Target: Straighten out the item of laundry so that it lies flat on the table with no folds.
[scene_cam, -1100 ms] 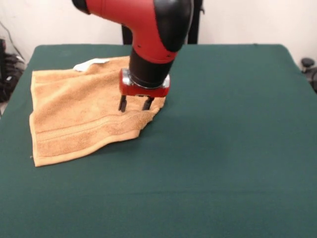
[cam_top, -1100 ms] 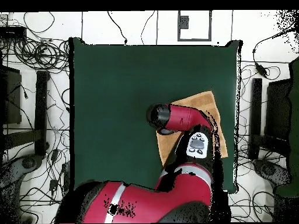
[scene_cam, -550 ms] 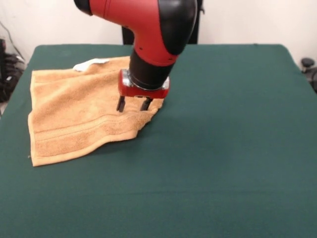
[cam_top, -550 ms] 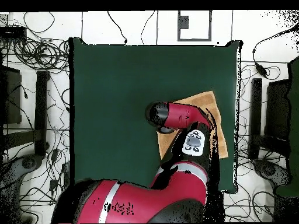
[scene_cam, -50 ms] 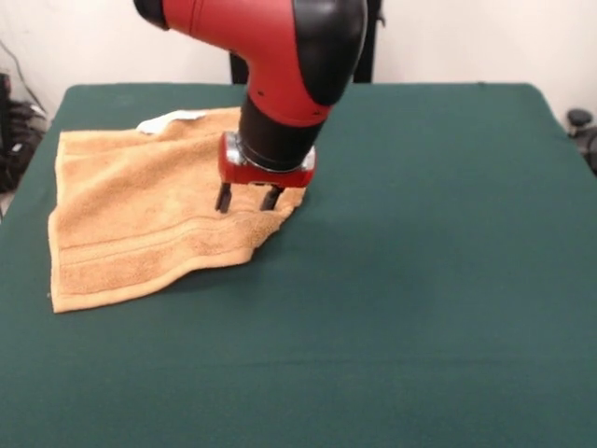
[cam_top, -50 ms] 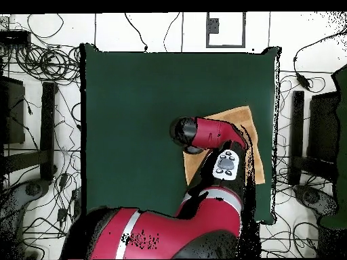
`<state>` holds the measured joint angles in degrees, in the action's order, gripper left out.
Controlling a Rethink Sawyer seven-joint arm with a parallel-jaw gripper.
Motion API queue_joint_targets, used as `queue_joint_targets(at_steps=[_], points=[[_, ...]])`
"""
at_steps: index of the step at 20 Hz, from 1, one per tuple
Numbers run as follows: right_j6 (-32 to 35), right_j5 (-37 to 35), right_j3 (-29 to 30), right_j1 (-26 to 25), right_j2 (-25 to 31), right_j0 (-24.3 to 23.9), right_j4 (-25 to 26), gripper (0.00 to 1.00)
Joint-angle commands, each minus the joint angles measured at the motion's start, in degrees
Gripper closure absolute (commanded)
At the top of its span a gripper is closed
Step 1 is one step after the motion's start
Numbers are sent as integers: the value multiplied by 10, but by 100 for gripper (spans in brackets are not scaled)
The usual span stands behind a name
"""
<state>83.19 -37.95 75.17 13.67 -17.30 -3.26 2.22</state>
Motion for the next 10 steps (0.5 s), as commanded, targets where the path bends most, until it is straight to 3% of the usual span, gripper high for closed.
queue_joint_targets(at_steps=[1, 3, 10], points=[[112, 121, -4, -48, 66, -57, -15, 0], [78, 188, 27, -40, 119, -96, -12, 0], [30, 274, 52, -63, 224, -183, 26, 0]])
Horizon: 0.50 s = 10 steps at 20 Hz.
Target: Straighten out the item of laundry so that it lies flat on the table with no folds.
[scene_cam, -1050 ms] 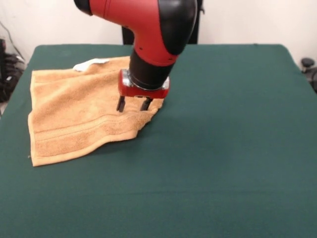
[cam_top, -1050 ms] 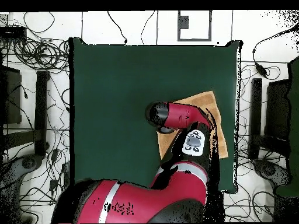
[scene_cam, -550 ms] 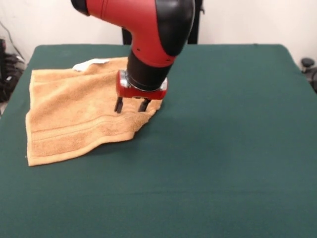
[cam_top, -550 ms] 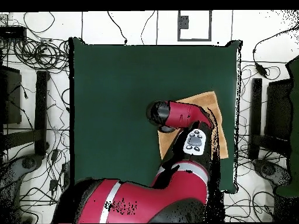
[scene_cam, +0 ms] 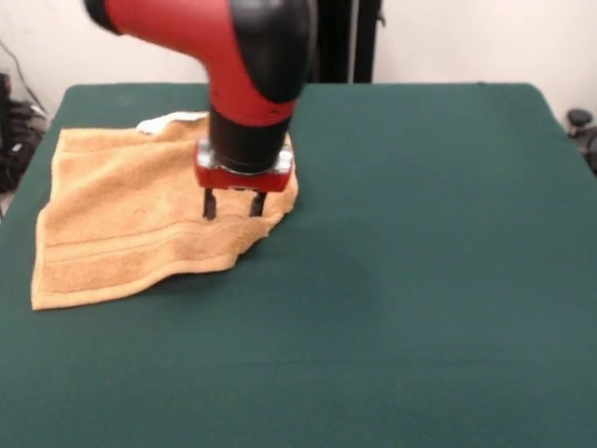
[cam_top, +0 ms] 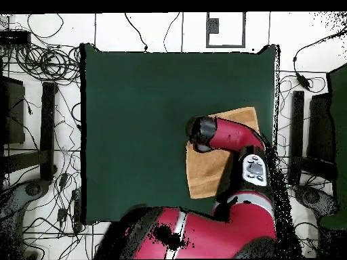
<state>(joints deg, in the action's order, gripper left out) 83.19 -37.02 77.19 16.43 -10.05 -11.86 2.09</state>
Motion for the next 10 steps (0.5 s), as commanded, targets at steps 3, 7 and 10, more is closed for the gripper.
queue_joint_targets(at_steps=[3, 7, 10], points=[[-9, 332, 38, -121, 237, -167, 72, 0], [-48, 341, 15, -176, 318, -226, 105, 0], [-52, 340, 4, -192, 348, -247, 134, 0]])
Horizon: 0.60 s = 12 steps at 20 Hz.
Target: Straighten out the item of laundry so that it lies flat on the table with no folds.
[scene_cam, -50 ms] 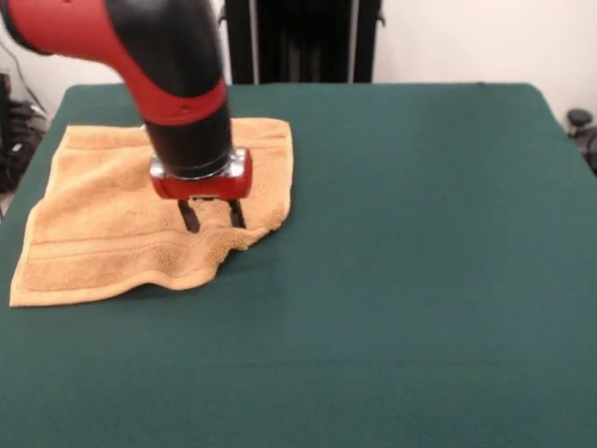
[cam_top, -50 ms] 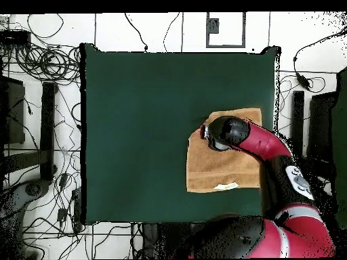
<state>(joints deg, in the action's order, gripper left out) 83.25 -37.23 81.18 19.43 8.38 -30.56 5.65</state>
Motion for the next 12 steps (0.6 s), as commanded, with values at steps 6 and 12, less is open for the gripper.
queue_joint_targets(at_steps=[6, 12], points=[[-62, 342, -58, -248, 209, -92, 162, 0], [45, 446, -64, -230, 160, -52, 213, 0]])
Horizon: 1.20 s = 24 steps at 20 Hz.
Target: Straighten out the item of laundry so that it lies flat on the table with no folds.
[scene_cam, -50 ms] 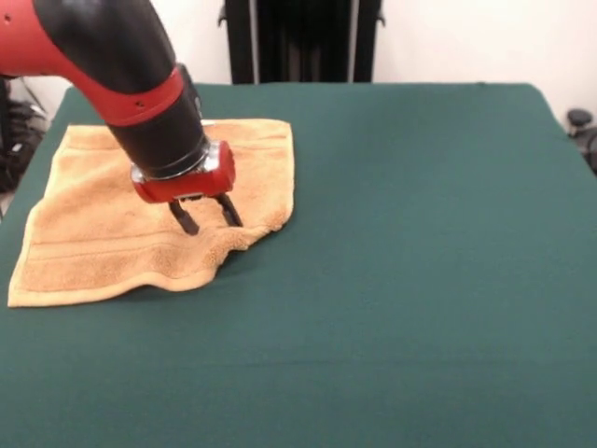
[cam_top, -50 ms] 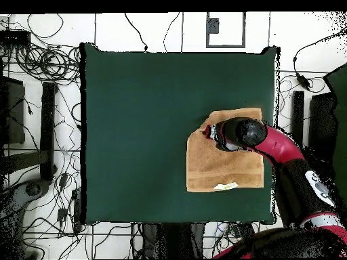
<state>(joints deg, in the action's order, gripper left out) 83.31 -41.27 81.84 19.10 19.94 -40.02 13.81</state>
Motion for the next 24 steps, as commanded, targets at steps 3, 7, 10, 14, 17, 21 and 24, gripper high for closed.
queue_joint_targets(at_steps=[3, 7, 10, 14, 17, 21, 24], points=[[112, 564, -73, -210, -25, 97, 115, 0], [134, 652, -77, -219, -66, 126, 89, 0], [151, 700, -90, -236, -78, 136, 82, 0], [204, 706, -97, -242, -113, 170, 48, 0], [239, 711, -93, -241, -140, 198, 12, 0], [268, 714, -77, -232, -163, 227, -31, 0], [279, 712, -62, -224, -175, 242, -60, 0]])
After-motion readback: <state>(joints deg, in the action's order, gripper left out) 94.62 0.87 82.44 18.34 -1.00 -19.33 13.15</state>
